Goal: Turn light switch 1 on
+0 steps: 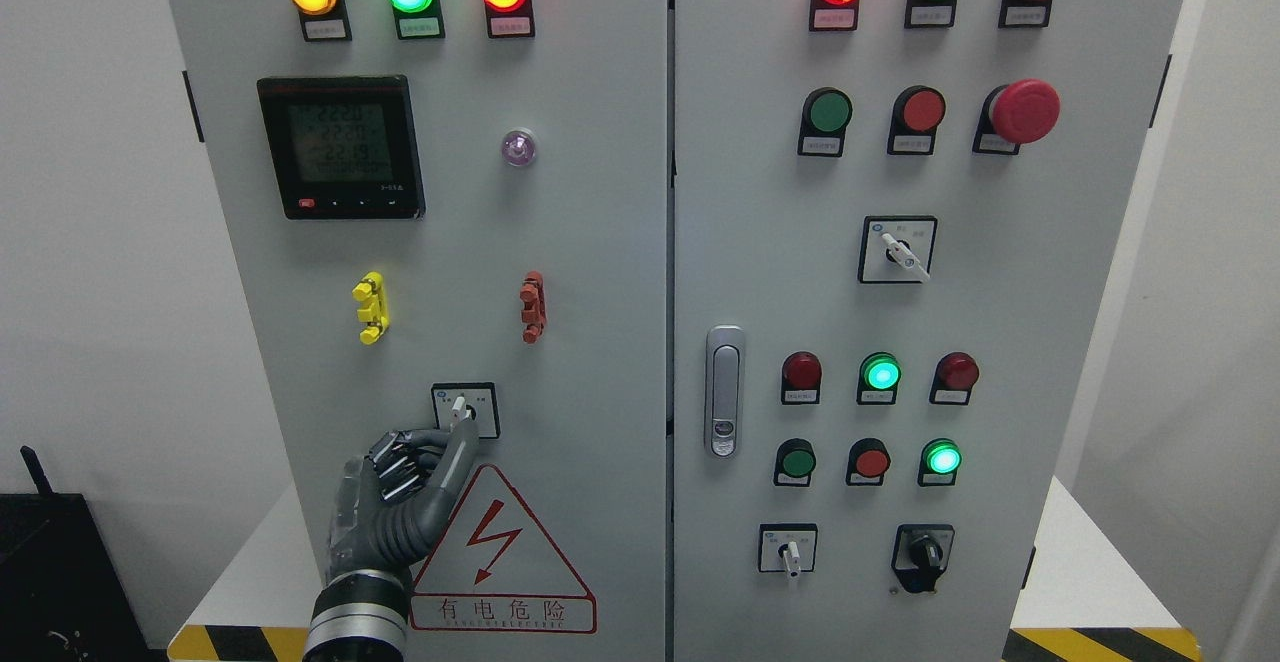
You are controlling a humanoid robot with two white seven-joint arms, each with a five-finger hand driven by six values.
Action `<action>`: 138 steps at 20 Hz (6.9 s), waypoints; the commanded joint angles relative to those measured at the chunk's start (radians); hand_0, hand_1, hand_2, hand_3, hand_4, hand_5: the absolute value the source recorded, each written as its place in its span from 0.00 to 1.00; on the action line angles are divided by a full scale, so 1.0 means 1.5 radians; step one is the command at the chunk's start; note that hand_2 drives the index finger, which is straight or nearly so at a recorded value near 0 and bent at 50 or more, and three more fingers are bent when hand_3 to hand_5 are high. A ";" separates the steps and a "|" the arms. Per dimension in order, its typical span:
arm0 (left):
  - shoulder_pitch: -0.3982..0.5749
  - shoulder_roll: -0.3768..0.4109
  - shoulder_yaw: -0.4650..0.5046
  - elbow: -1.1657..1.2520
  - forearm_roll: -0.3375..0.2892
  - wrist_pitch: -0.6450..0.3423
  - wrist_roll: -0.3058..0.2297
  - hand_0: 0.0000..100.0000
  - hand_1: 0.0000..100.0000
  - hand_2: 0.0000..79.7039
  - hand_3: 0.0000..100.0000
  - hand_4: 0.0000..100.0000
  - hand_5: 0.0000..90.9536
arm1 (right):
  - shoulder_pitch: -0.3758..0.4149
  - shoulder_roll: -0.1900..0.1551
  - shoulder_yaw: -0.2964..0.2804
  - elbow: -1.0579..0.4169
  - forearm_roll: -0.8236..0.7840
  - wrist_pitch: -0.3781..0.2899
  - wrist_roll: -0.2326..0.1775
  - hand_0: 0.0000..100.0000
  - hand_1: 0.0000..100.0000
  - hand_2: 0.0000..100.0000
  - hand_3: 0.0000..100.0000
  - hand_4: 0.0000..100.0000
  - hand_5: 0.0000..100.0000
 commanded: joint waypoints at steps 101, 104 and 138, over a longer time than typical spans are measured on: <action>-0.023 -0.003 -0.020 0.018 -0.034 0.014 -0.002 0.38 0.50 0.74 0.84 0.92 0.93 | 0.000 0.000 0.000 0.000 0.000 0.000 0.000 0.30 0.00 0.00 0.00 0.00 0.00; -0.022 -0.003 -0.020 0.018 -0.034 0.014 -0.002 0.38 0.50 0.74 0.84 0.92 0.93 | 0.000 0.000 0.000 0.000 0.000 0.000 0.000 0.30 0.00 0.00 0.00 0.00 0.00; 0.037 -0.004 -0.021 0.000 -0.032 -0.016 -0.005 0.12 0.48 0.79 0.87 0.93 0.93 | 0.000 0.000 0.000 0.000 0.000 0.000 0.000 0.30 0.00 0.00 0.00 0.00 0.00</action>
